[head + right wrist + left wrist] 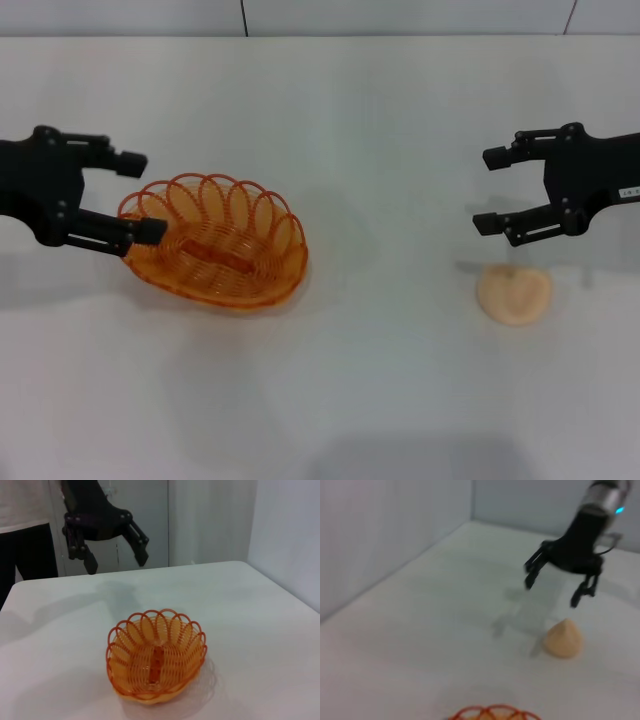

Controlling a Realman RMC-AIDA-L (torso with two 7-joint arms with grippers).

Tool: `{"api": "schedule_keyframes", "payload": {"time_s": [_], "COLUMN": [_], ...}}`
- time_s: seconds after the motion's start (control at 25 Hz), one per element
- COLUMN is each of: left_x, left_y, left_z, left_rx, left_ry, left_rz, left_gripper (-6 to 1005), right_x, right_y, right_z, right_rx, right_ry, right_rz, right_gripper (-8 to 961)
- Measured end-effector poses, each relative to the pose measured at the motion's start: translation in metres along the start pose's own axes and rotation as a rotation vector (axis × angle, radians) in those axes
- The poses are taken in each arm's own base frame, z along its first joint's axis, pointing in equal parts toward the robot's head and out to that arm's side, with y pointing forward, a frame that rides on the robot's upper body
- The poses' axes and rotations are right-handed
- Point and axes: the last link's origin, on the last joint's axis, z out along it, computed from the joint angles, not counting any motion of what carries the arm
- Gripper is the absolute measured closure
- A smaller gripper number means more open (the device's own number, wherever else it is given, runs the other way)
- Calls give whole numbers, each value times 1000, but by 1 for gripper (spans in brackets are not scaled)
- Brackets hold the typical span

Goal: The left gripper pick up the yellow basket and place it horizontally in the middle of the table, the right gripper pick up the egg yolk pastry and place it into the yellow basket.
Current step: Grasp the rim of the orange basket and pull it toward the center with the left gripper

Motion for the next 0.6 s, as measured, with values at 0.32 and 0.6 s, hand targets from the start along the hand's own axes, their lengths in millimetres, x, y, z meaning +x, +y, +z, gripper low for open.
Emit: {"api": "schedule_keyframes", "payload": {"time_s": [0.32,0.6], "left_x": [18,21], "left_y": [6,-17], "left_z": [-19,-46], "left_rx": [120,288], "left_ry": [-68,-181], "left_rz": [-286,-523], "left_gripper": [139,141], "right_x": [-1,-3], "right_y": [-2,-2], "right_z": [0,2], "right_rx": [12,6], "right_ry": [4,3], "right_rz": [-8,-18], "right_gripper": [124,124]}}
